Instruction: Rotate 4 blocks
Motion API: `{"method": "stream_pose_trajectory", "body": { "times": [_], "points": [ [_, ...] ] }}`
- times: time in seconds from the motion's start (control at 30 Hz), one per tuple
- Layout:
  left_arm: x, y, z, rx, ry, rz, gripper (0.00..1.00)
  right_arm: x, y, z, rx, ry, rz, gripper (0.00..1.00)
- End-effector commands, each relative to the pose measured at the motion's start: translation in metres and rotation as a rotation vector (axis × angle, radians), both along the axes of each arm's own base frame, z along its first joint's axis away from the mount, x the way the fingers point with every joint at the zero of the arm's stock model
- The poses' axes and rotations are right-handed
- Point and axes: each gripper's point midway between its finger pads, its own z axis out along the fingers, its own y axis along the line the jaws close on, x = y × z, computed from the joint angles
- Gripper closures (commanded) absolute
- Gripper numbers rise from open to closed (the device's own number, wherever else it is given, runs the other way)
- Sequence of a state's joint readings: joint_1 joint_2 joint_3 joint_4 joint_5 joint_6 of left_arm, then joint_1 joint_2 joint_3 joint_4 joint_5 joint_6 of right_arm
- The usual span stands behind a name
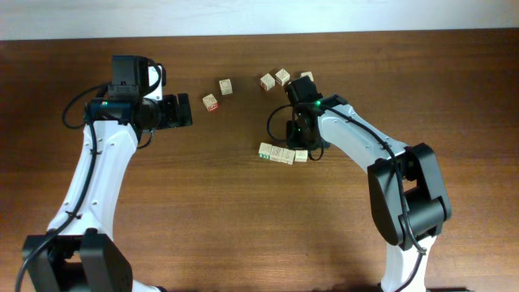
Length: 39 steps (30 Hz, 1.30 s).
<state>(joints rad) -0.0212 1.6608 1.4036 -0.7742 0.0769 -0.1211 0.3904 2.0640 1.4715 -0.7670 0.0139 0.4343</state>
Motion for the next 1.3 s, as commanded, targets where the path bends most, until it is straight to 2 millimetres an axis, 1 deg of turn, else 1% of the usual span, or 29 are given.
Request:
{"method": "stream_pose_trajectory", "body": {
  "times": [0.0, 0.17, 0.23, 0.27, 0.3, 0.33, 0.37, 0.4, 0.43, 0.47, 0.5, 0.53, 0.6, 0.63, 0.67, 0.73, 0.77, 0.8, 0.87, 0.9, 0.97, 1.0, 1.07, 1.13, 1.17, 1.23, 1.27],
  "points": [
    [0.004, 0.0, 0.007, 0.0, -0.019, 0.004, 0.01, -0.008, -0.003, -0.005, 0.005, 0.038, -0.021, 0.96],
    [0.004, 0.0, 0.007, 0.0, -0.019, 0.004, 0.01, -0.01, -0.001, -0.005, 0.013, 0.048, -0.019, 0.96],
    [0.004, 0.0, 0.007, 0.0, -0.019, 0.004, 0.01, -0.009, 0.003, -0.004, 0.037, 0.047, -0.014, 0.96],
    [0.004, 0.0, 0.007, 0.0, -0.019, 0.004, 0.01, -0.003, 0.006, 0.005, 0.053, 0.024, -0.013, 0.95],
    [0.004, 0.0, 0.007, 0.0, -0.02, 0.004, 0.01, 0.008, 0.007, 0.028, 0.068, -0.033, -0.019, 0.96],
    [0.004, 0.0, 0.007, 0.0, -0.019, 0.004, 0.01, 0.015, 0.007, 0.047, 0.083, -0.078, -0.022, 0.95],
    [0.004, 0.0, 0.007, 0.0, -0.019, 0.004, 0.01, 0.022, 0.005, 0.078, 0.107, -0.141, -0.032, 0.95],
    [0.004, 0.0, 0.007, 0.0, -0.019, 0.004, 0.01, 0.014, -0.007, 0.112, 0.115, -0.163, -0.049, 0.95],
    [0.004, 0.0, 0.007, 0.0, -0.019, 0.004, 0.01, 0.004, -0.02, 0.131, 0.114, -0.167, -0.069, 0.93],
    [0.004, 0.0, 0.007, 0.0, -0.02, 0.004, 0.01, -0.006, -0.033, 0.138, 0.105, -0.149, -0.092, 0.9],
    [0.004, 0.0, 0.007, 0.0, -0.019, 0.004, 0.01, -0.014, -0.043, 0.134, 0.088, -0.105, -0.111, 0.89],
    [0.004, 0.0, 0.007, 0.0, -0.019, 0.004, 0.01, -0.023, -0.05, 0.118, 0.077, -0.049, -0.123, 0.89],
    [0.004, 0.0, 0.007, 0.0, -0.019, 0.004, 0.01, -0.038, -0.039, 0.085, 0.135, 0.035, -0.118, 0.9],
    [0.004, 0.0, 0.007, 0.0, -0.019, 0.004, 0.01, -0.043, -0.039, 0.073, 0.142, 0.052, -0.143, 0.9],
    [0.004, 0.0, 0.007, 0.0, -0.019, 0.004, 0.01, -0.047, -0.041, 0.057, 0.142, 0.063, -0.162, 0.9],
    [0.004, 0.0, 0.007, 0.0, -0.019, 0.004, 0.01, -0.053, -0.042, 0.033, 0.146, 0.071, -0.188, 0.9],
    [0.004, 0.0, 0.007, 0.0, -0.019, 0.004, 0.01, -0.055, -0.039, 0.023, 0.166, 0.076, -0.187, 0.9],
    [0.004, 0.0, 0.007, 0.0, -0.019, 0.004, 0.01, -0.056, -0.03, 0.014, 0.212, 0.088, -0.175, 0.9],
    [0.004, 0.0, 0.007, 0.0, -0.019, 0.004, 0.01, -0.056, -0.016, 0.002, 0.285, 0.116, -0.161, 0.91],
    [0.004, 0.0, 0.007, 0.0, -0.02, 0.004, 0.01, -0.057, -0.016, -0.006, 0.285, 0.138, -0.183, 0.91],
    [0.004, 0.0, 0.007, 0.0, -0.02, 0.004, 0.01, -0.059, -0.016, -0.017, 0.279, 0.164, -0.2, 0.91],
    [0.004, 0.0, 0.007, 0.0, -0.02, 0.004, 0.01, -0.058, -0.016, -0.018, 0.282, 0.164, -0.199, 0.91],
    [0.004, 0.0, 0.007, 0.0, -0.019, 0.004, 0.01, -0.054, -0.005, -0.014, 0.342, 0.153, -0.181, 0.91],
    [0.004, 0.0, 0.007, 0.0, -0.019, 0.004, 0.01, -0.054, 0.004, -0.013, 0.349, 0.143, -0.155, 0.91],
    [0.004, 0.0, 0.007, 0.0, -0.019, 0.004, 0.01, -0.054, 0.013, -0.012, 0.353, 0.131, -0.129, 0.91],
    [0.004, 0.0, 0.007, 0.0, -0.019, 0.004, 0.01, -0.053, 0.021, -0.011, 0.357, 0.111, -0.092, 0.91],
    [0.004, 0.0, 0.007, 0.0, -0.019, 0.004, 0.01, -0.052, 0.022, -0.01, 0.358, 0.106, -0.083, 0.91]
  ]
}}
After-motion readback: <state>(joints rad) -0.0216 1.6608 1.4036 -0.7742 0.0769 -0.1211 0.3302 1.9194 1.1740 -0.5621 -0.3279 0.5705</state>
